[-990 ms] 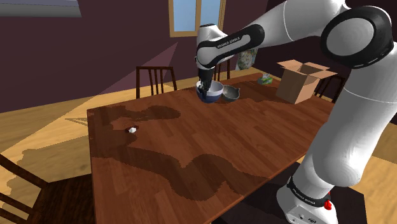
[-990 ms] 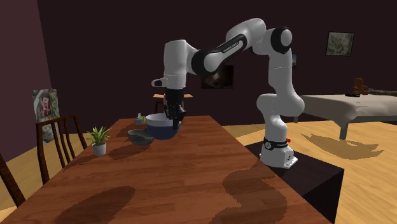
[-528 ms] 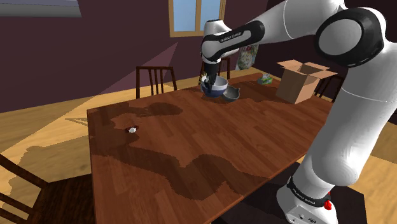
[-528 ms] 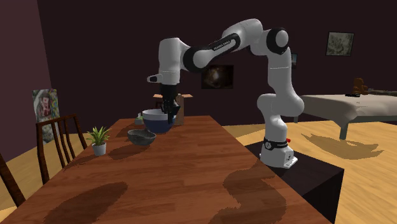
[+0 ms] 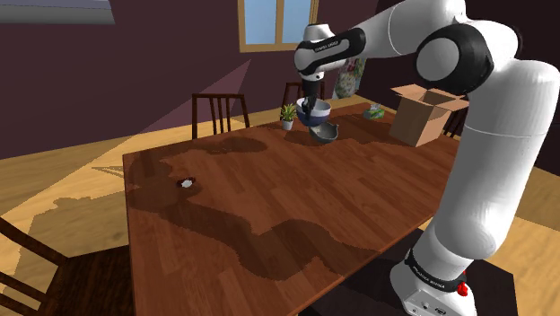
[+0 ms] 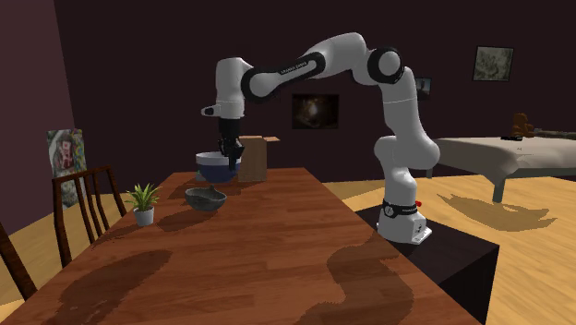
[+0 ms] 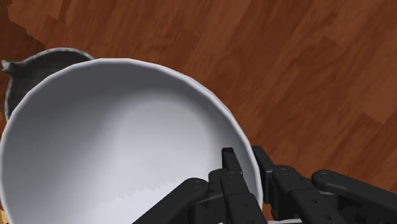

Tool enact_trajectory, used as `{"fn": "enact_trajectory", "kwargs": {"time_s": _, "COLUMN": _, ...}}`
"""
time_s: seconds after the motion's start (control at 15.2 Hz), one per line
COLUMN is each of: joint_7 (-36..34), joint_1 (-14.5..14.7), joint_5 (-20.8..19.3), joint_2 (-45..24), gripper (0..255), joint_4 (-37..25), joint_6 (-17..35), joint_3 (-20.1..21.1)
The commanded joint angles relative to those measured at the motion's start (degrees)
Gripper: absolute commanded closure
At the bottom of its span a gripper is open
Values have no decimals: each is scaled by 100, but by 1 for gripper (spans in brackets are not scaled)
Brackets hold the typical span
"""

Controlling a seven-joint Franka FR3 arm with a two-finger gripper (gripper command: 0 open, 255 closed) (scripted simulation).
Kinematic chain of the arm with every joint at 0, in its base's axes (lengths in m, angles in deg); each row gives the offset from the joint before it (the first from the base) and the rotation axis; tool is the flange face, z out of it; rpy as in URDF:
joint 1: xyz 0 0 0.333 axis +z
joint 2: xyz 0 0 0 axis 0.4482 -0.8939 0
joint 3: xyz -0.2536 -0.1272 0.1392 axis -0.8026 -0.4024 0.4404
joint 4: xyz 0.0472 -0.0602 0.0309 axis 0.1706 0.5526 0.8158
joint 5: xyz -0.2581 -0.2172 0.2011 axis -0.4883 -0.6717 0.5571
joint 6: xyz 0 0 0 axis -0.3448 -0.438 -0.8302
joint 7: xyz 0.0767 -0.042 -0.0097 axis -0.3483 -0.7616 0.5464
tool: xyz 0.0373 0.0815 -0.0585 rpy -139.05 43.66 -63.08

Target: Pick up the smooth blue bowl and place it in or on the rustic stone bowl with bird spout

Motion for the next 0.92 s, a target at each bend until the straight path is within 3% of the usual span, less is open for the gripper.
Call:
{"fn": "enact_trajectory", "kwargs": {"time_s": 0.0, "joint_7": 265, "joint_1": -165, "joint_5": 88, "joint_2": -215, "gripper": 255, "joint_4": -288, "joint_6": -60, "joint_3": -73}}
{"fn": "enact_trajectory", "kwargs": {"time_s": 0.53, "joint_7": 1253, "joint_1": -972, "joint_5": 526, "joint_2": -1380, "gripper": 255, "joint_4": -2043, "joint_6": -631, "joint_3": -257}}
{"fn": "enact_trajectory", "kwargs": {"time_s": 0.73, "joint_7": 1565, "joint_1": -1343, "joint_5": 702, "joint_2": -1966, "gripper": 255, "joint_4": -2986, "joint_6": -982, "joint_3": -271}}
{"fn": "enact_trajectory", "kwargs": {"time_s": 0.79, "joint_7": 1703, "joint_1": -1545, "joint_5": 793, "joint_2": -2310, "gripper": 255, "joint_4": -3559, "joint_6": -1206, "joint_3": -269}}
{"fn": "enact_trajectory", "kwargs": {"time_s": 0.86, "joint_7": 1700, "joint_1": -1541, "joint_5": 787, "joint_2": -2302, "gripper": 255, "joint_4": -3469, "joint_6": -1124, "joint_3": -260}}
